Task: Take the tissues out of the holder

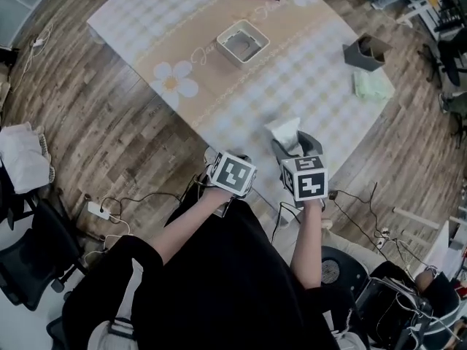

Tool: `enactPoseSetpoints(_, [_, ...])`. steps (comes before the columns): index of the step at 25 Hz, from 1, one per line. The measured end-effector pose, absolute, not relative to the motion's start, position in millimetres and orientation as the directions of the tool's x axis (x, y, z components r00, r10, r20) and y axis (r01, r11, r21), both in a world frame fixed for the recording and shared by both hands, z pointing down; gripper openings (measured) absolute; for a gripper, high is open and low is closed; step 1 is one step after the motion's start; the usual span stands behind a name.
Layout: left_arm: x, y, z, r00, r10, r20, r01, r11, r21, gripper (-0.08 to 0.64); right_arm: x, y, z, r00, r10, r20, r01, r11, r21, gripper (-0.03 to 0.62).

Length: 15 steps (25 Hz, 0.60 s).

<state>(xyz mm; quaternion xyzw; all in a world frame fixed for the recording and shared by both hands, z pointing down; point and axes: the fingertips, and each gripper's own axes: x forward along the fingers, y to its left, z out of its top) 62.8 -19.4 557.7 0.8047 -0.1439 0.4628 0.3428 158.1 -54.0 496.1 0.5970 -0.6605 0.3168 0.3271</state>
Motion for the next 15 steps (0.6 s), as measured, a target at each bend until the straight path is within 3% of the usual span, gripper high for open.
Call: enactPoseSetpoints(15, [99, 38, 550, 0.521, 0.081, 0.85, -0.473, -0.801, 0.366, 0.008, 175, 39, 500, -0.038, -0.608, 0.793, -0.999, 0.003, -0.046, 0.275])
